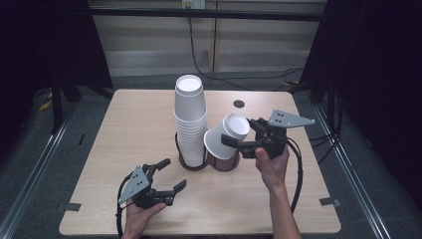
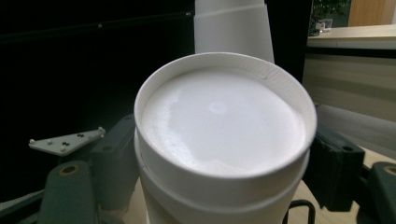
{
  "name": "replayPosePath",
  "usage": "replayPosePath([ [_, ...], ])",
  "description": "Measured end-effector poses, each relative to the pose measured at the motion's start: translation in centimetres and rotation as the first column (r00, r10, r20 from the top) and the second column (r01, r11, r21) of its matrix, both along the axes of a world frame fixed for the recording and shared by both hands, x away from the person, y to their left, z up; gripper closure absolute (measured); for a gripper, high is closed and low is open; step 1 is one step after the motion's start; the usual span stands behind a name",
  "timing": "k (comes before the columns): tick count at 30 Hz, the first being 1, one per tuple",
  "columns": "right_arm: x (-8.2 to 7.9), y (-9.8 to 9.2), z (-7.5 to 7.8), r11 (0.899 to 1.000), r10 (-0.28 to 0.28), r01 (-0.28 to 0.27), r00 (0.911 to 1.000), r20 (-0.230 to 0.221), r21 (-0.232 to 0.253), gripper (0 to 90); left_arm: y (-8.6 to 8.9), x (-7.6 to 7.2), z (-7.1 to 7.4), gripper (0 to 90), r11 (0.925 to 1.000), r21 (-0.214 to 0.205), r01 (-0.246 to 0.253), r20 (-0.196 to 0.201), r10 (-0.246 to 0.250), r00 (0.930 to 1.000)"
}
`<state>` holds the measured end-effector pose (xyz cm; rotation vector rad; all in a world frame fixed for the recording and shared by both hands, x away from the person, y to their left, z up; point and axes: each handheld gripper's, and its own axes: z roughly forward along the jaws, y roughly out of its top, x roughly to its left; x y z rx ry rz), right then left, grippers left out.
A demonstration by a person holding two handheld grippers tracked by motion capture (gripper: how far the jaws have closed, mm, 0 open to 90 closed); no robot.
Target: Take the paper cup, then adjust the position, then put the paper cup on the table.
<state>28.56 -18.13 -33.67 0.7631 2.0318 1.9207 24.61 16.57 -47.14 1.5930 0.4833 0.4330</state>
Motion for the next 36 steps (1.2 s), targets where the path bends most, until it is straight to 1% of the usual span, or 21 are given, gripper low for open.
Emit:
replayPosePath([
  [1, -0.1, 0.2, -0.5, 1.000, 0.003, -0.003, 0.9999, -0.015, -0.017, 23.2, -0.1, 0.0, 0.0, 15.8, 1.0000, 0.000, 0.002, 0.002, -0.002, 1.0000],
  [3, -0.2, 0.3, -1.0, 1.000, 0.003, -0.003, 0.9997, -0.023, -0.019, 23.2, -0.2, 0.0, 0.2, 15.9, 0.9999, -0.003, 0.013, 0.005, -0.013, 0.9999],
  [5, -0.3, 0.4, -1.6, 1.000, -0.005, 0.004, 0.9996, -0.029, -0.025, 23.1, -0.4, 0.0, 0.3, 15.9, 0.9998, 0.004, 0.020, 0.010, -0.020, 0.9997],
  [9, -0.7, 0.6, -2.6, 1.000, 0.006, -0.007, 0.9991, -0.041, 0.000, 23.1, -0.7, -0.1, 0.5, 15.9, 0.9994, 0.004, 0.035, 0.012, -0.035, 0.9993],
  [11, -0.8, 0.7, -3.0, 1.000, 0.009, -0.010, 0.9989, -0.045, -0.001, 23.1, -0.9, -0.2, 0.6, 15.9, 0.9993, 0.001, 0.038, 0.016, -0.038, 0.9991],
  [12, -0.9, 0.8, -3.2, 1.000, 0.013, -0.013, 0.9988, -0.047, 0.000, 23.1, -0.8, -0.2, 0.6, 15.9, 0.9989, 0.007, 0.046, 0.021, -0.046, 0.9987],
  [13, -1.0, 0.8, -3.3, 1.000, 0.014, -0.014, 0.9988, -0.046, 0.002, 23.2, -0.9, -0.2, 0.6, 15.8, 0.9989, -0.002, 0.047, 0.018, -0.047, 0.9987],
  [16, -1.2, 0.9, -3.9, 1.000, 0.021, -0.020, 0.9985, -0.051, 0.009, 23.1, -1.1, -0.2, 0.6, 15.7, 0.9982, -0.001, 0.060, 0.019, -0.060, 0.9980],
  [18, -1.4, 1.0, -4.3, 1.000, 0.027, -0.026, 0.9983, -0.051, 0.017, 23.2, -1.4, -0.3, 0.6, 15.7, 0.9979, 0.003, 0.065, 0.022, -0.065, 0.9976],
  [19, -1.4, 1.0, -4.5, 0.999, 0.031, -0.030, 0.9983, -0.049, 0.020, 23.1, -1.4, -0.3, 0.6, 15.7, 0.9975, 0.012, 0.069, 0.024, -0.069, 0.9973],
  [20, -1.5, 1.1, -4.7, 0.999, 0.036, -0.035, 0.9981, -0.050, 0.019, 23.1, -1.6, -0.4, 0.6, 15.7, 0.9971, 0.008, 0.076, 0.029, -0.076, 0.9967],
  [22, -1.6, 1.3, -5.1, 0.999, 0.035, -0.035, 0.9979, -0.054, 0.013, 23.2, -1.8, -0.3, 0.7, 15.8, 0.9964, 0.014, 0.084, 0.041, -0.084, 0.9956],
  [24, -1.6, 1.5, -5.5, 0.999, 0.041, -0.040, 0.9975, -0.057, 0.022, 23.2, -2.0, -0.3, 0.8, 15.7, 0.9955, 0.011, 0.094, 0.036, -0.094, 0.9949],
  [25, -1.7, 1.6, -5.7, 0.999, 0.044, -0.042, 0.9973, -0.060, 0.023, 23.2, -2.1, -0.2, 0.8, 15.7, 0.9951, 0.009, 0.099, 0.040, -0.099, 0.9943],
  [26, -1.6, 1.8, -5.8, 0.999, 0.040, -0.040, 0.9971, -0.064, 0.013, 23.2, -2.1, -0.2, 0.8, 15.7, 0.9950, 0.018, 0.099, 0.039, -0.099, 0.9943],
  [27, -1.6, 1.9, -5.9, 0.999, 0.045, -0.044, 0.9963, -0.074, 0.009, 23.2, -2.2, -0.2, 0.7, 15.7, 0.9952, 0.030, 0.093, 0.030, -0.094, 0.9951],
  [29, -1.5, 2.4, -6.1, 0.999, 0.054, -0.054, 0.9956, -0.076, 0.004, 23.2, -2.3, -0.1, 0.5, 15.6, 0.9940, 0.030, 0.105, 0.014, -0.105, 0.9943],
  [30, -1.6, 2.6, -6.2, 0.998, 0.059, -0.059, 0.9952, -0.078, 0.006, 23.2, -2.3, -0.1, 0.5, 15.6, 0.9935, 0.028, 0.110, 0.017, -0.110, 0.9937],
  [31, -1.6, 2.8, -6.3, 0.998, 0.064, -0.064, 0.9948, -0.079, 0.003, 23.2, -2.3, -0.2, 0.4, 15.5, 0.9940, 0.018, 0.108, 0.024, -0.109, 0.9938],
  [36, -2.0, 3.9, -6.7, 0.996, 0.091, -0.091, 0.9925, -0.082, 0.001, 23.2, -2.6, -0.5, 0.6, 15.4, 0.9914, 0.015, 0.130, 0.042, -0.130, 0.9906],
])
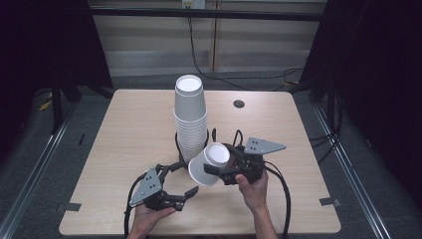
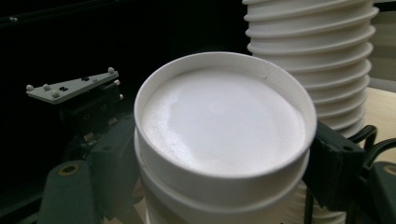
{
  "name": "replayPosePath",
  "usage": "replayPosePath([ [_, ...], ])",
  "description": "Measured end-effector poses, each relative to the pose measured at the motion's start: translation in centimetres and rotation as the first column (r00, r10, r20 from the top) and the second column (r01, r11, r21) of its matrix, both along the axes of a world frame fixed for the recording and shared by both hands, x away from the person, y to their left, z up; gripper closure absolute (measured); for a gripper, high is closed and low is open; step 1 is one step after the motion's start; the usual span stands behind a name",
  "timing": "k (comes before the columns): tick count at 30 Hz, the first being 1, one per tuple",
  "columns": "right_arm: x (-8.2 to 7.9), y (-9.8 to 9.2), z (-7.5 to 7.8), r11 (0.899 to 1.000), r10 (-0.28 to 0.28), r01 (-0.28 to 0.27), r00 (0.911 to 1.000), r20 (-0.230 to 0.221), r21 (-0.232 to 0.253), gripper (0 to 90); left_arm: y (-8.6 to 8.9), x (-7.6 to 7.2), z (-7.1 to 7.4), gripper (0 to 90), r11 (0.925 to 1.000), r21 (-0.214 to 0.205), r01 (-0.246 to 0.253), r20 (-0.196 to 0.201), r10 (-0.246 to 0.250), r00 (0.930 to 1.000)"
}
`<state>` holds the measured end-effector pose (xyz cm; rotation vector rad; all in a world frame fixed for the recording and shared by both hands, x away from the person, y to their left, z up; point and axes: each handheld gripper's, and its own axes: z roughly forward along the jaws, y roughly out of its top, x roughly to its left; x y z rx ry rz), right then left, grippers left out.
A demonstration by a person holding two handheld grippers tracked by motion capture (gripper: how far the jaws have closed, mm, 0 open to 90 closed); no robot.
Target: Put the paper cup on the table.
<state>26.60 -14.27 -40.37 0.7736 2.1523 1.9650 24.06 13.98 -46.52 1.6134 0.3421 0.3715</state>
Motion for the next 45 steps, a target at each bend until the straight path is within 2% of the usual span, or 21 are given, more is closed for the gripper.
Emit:
replayPosePath([
  [5, -0.3, 0.5, -0.7, 1.000, 0.014, -0.014, 0.9998, -0.011, 0.004, 23.2, -0.3, 0.0, 0.1, 15.1, 0.9999, -0.005, 0.015, 0.000, -0.015, 0.9999],
  [12, -0.7, 0.5, -2.1, 0.999, 0.023, -0.022, 0.9992, -0.033, 0.024, 23.2, -1.0, 0.0, -0.3, 14.6, 0.9987, 0.025, 0.045, 0.007, -0.045, 0.9990],
  [14, -0.7, 0.4, -2.3, 0.999, 0.024, -0.023, 0.9990, -0.037, 0.027, 23.3, -1.3, 0.2, -0.5, 14.5, 0.9983, 0.016, 0.057, -0.002, -0.057, 0.9984],
  [19, -0.9, 0.8, -3.1, 0.999, 0.035, -0.033, 0.9982, -0.050, 0.039, 23.3, -1.8, 0.5, -0.9, 5.0, 0.9980, 0.033, 0.054, -0.025, -0.053, 0.9983],
  [25, -1.0, 1.3, -3.6, 0.998, 0.050, -0.048, 0.9972, -0.055, 0.041, 23.3, -2.4, 0.6, -1.3, 5.9, 0.9959, 0.052, 0.074, -0.036, -0.072, 0.9968],
  [32, -0.9, 1.4, -3.7, 0.998, 0.051, -0.048, 0.9970, -0.059, 0.044, 23.3, -2.6, 0.8, -1.5, 9.3, 0.9959, 0.040, 0.082, -0.038, -0.080, 0.9961],
  [37, -0.9, 1.6, -3.9, 0.999, 0.047, -0.046, 0.9974, -0.055, 0.030, 22.6, -2.4, 0.9, -1.5, 12.3, 0.9935, 0.076, 0.086, -0.053, -0.082, 0.9953],
  [44, -0.8, 1.6, -4.1, 0.998, 0.048, -0.045, 0.9973, -0.056, 0.051, 20.3, -2.2, 1.1, -1.4, 15.6, 0.9929, 0.073, 0.095, -0.062, -0.090, 0.9940],
  [45, -0.8, 1.6, -4.1, 0.998, 0.047, -0.044, 0.9974, -0.055, 0.049, 19.1, -2.2, 1.2, -1.5, 15.6, 0.9924, 0.065, 0.104, -0.076, -0.099, 0.9921],
])
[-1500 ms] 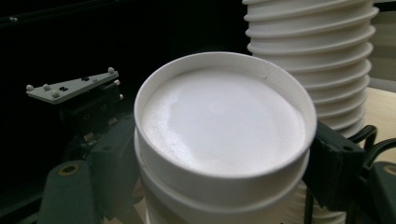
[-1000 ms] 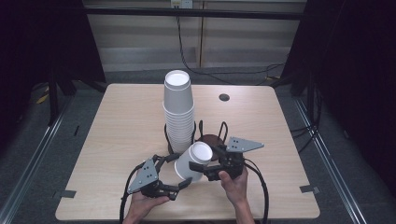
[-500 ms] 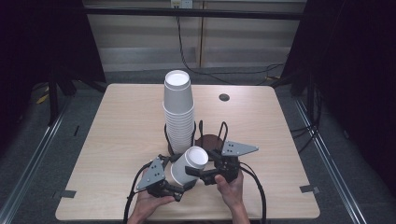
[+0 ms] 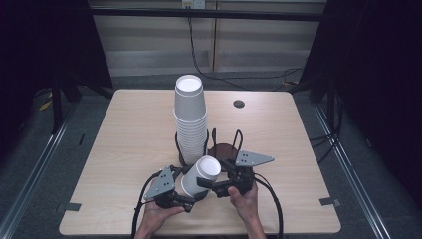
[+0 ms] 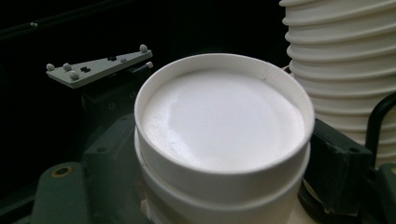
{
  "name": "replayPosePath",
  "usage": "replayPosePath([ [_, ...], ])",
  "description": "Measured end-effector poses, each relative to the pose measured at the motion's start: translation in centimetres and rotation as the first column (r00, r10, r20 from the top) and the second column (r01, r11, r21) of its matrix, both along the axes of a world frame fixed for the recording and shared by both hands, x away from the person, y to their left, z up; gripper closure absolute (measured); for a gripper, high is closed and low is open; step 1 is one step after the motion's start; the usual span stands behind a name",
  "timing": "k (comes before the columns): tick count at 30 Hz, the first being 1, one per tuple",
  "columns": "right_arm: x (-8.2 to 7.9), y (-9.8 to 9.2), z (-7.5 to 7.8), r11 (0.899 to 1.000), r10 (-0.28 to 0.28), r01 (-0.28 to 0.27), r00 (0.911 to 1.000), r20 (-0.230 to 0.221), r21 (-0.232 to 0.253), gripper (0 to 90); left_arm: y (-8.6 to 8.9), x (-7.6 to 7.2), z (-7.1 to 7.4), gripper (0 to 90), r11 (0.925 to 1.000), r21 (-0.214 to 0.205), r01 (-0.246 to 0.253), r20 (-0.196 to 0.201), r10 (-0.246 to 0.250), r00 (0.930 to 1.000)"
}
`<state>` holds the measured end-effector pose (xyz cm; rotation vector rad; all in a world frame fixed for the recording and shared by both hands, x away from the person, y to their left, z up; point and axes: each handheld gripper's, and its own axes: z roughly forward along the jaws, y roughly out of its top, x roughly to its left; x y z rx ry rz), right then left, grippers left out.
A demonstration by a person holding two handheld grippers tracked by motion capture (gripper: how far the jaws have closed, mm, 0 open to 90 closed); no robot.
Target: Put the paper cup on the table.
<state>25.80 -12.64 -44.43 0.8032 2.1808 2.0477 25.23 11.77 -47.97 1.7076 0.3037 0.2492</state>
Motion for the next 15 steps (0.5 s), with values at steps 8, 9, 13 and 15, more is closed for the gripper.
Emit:
replayPosePath([
  [8, -0.10, -0.24, 0.22, 1.000, -0.017, 0.017, 0.9998, 0.008, -0.004, 13.8, 0.01, 0.05, 0.21, 15.7, 0.9995, 0.026, 0.020, -0.002, -0.020, 0.9998],
  [9, -0.13, -0.31, 0.24, 1.000, -0.016, 0.016, 0.9998, 0.010, -0.006, 13.7, 0.07, 0.04, 0.29, 15.7, 0.9994, 0.030, 0.016, 0.000, -0.016, 0.9999],
  [13, -0.27, -0.69, 0.31, 1.000, -0.016, 0.016, 0.9998, 0.012, -0.010, 13.7, 0.44, 0.18, 0.59, 15.7, 0.9994, 0.032, 0.013, -0.005, -0.013, 0.9999],
  [15, -0.38, -0.94, 0.38, 1.000, -0.021, 0.021, 0.9997, 0.012, -0.012, 13.7, 0.69, 0.31, 0.68, 15.7, 0.9992, 0.039, 0.011, -0.011, -0.011, 0.9999],
])
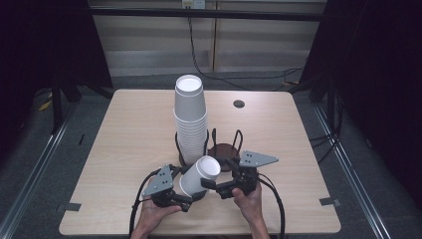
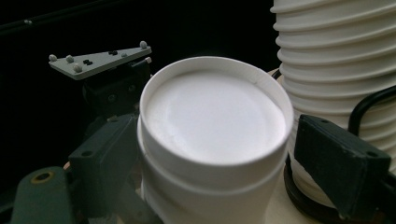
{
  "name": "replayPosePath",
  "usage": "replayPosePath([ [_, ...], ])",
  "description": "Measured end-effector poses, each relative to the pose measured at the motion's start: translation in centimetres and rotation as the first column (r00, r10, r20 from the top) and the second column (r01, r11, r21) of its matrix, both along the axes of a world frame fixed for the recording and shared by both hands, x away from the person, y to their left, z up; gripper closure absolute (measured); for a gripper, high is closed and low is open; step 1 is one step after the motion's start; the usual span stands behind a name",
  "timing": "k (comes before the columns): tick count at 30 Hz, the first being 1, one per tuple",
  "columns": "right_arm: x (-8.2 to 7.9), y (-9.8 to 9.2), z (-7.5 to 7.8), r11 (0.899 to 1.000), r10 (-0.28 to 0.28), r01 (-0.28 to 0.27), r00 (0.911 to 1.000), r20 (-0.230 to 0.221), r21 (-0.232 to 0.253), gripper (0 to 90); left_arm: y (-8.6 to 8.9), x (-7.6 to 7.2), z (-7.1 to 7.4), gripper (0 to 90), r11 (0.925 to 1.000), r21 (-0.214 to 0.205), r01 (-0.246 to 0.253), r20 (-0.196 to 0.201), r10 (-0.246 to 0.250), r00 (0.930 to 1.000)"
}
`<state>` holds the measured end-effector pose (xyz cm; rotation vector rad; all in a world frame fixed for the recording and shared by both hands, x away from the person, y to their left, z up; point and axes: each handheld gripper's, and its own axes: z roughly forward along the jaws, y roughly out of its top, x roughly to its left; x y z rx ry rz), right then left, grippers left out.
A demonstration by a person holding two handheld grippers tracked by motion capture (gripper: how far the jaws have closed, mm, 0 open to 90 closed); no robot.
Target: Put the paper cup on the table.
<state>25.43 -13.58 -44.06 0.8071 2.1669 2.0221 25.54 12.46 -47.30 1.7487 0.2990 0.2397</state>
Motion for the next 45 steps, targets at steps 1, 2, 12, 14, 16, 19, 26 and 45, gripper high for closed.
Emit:
replayPosePath([
  [1, 0.0, -0.1, 0.0, 1.000, 0.001, -0.001, 1.0000, 0.003, -0.002, 13.7, 0.1, 0.1, 0.0, 15.7, 1.0000, 0.002, 0.002, -0.005, -0.002, 1.0000],
  [2, -0.1, -0.2, 0.1, 1.000, 0.003, -0.003, 1.0000, 0.001, -0.002, 13.7, 0.2, 0.1, 0.1, 15.7, 1.0000, 0.007, -0.001, -0.006, 0.001, 1.0000],
  [12, -0.3, -1.0, 0.1, 0.999, 0.017, -0.018, 0.9998, -0.004, -0.033, 13.6, 0.8, 0.3, 0.2, 15.8, 0.9975, 0.069, -0.018, -0.009, 0.018, 0.9998],
  [14, -0.3, -1.0, 0.1, 0.999, 0.018, -0.018, 0.9998, -0.004, -0.037, 13.6, 0.8, 0.3, 0.2, 15.9, 0.9974, 0.071, -0.015, -0.010, 0.016, 0.9998],
  [16, -0.4, -1.2, 0.0, 0.999, 0.024, -0.024, 0.9997, -0.006, -0.044, 13.4, 0.8, 0.3, 0.2, 16.0, 0.9967, 0.081, -0.011, -0.012, 0.012, 0.9999],
  [19, -0.5, -1.6, 0.3, 0.998, 0.020, -0.019, 0.9997, 0.017, -0.056, 13.4, 0.8, 0.4, 0.7, 16.0, 0.9937, 0.112, 0.002, -0.010, -0.001, 0.9999],
  [26, -0.8, -2.1, 1.1, 0.991, 0.034, -0.026, 0.9980, 0.053, -0.128, 13.4, 0.8, 0.5, 1.7, 16.0, 0.9851, 0.171, 0.020, -0.005, -0.020, 0.9998],
  [45, -0.6, -1.7, 0.6, 0.945, 0.125, -0.132, 0.9913, -0.043, -0.299, 13.6, 1.1, 1.3, 2.9, 16.5, 0.9491, 0.310, 0.057, -0.012, -0.056, 0.9984],
])
